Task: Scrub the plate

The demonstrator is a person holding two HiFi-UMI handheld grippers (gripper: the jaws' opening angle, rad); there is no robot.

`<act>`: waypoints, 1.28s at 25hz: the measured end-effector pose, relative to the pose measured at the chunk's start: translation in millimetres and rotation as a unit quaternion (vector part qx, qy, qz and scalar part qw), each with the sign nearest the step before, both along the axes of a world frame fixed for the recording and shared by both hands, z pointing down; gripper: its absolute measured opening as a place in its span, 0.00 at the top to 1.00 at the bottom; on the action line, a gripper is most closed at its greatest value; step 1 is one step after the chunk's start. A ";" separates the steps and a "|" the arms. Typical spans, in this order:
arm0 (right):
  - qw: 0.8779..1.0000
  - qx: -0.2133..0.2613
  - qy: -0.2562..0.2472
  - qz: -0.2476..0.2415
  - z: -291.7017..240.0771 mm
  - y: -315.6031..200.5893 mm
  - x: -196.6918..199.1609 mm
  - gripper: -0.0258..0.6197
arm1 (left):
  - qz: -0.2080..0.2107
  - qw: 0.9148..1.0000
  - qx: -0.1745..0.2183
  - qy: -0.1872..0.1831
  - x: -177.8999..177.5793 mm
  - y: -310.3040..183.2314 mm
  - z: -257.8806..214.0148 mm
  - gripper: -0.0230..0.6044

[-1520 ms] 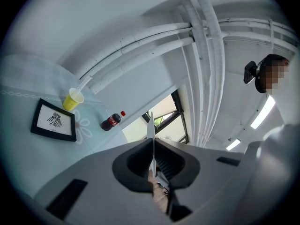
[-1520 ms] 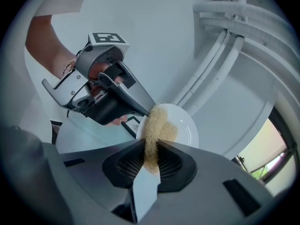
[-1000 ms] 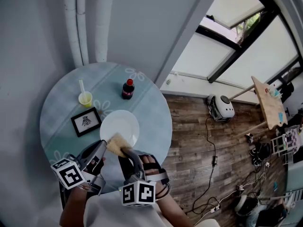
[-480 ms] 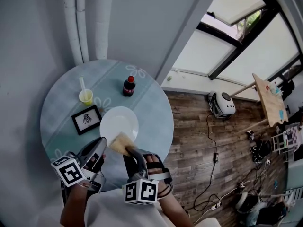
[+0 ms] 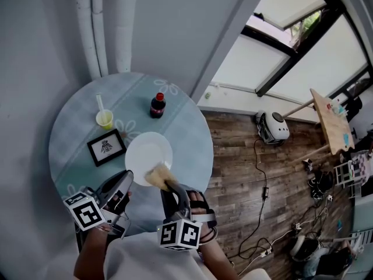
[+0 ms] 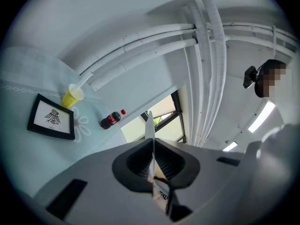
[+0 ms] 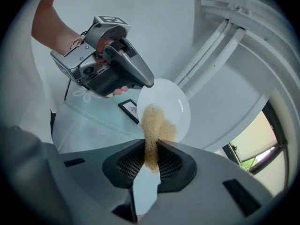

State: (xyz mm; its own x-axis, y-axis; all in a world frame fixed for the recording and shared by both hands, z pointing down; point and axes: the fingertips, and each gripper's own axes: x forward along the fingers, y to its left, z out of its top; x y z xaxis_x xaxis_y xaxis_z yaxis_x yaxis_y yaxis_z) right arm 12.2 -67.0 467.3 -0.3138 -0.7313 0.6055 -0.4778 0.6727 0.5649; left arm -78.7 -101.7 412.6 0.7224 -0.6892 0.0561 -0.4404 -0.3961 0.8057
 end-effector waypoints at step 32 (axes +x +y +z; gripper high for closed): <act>0.996 0.038 -0.011 0.083 -13.0 -32.6 38.7 0.86 | 0.089 0.994 0.038 -0.056 32.4 20.4 -6.0 0.94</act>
